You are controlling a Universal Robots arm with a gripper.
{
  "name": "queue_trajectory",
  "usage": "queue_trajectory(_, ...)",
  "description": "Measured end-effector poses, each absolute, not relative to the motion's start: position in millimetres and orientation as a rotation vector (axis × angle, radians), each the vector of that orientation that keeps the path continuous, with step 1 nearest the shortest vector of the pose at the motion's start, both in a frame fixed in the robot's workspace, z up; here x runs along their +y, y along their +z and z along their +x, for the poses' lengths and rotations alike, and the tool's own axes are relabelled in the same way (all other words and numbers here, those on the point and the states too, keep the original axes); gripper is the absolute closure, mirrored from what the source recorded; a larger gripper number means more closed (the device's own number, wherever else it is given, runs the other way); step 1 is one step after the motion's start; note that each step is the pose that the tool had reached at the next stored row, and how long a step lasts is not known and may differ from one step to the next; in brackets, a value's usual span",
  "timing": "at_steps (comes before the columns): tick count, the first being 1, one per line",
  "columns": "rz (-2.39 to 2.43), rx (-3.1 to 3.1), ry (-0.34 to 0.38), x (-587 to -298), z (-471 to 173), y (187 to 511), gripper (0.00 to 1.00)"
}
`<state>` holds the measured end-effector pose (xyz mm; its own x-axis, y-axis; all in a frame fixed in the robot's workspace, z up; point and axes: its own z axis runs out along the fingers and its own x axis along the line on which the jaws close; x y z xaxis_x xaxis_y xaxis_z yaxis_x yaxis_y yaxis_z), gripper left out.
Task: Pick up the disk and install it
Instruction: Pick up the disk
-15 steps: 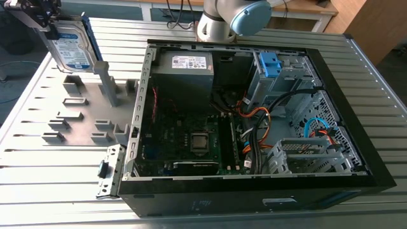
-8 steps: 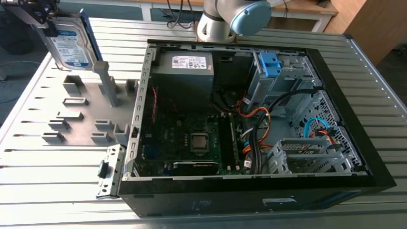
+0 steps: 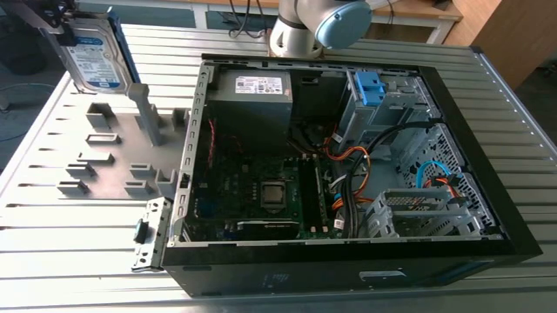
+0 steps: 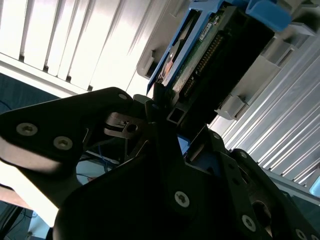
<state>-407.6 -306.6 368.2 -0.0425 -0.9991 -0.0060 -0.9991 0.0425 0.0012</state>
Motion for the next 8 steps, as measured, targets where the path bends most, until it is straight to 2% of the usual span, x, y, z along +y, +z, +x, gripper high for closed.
queue_trajectory(8, -2.171, 2.266, 0.008, -306.6, -407.6, 375.3, 0.64)
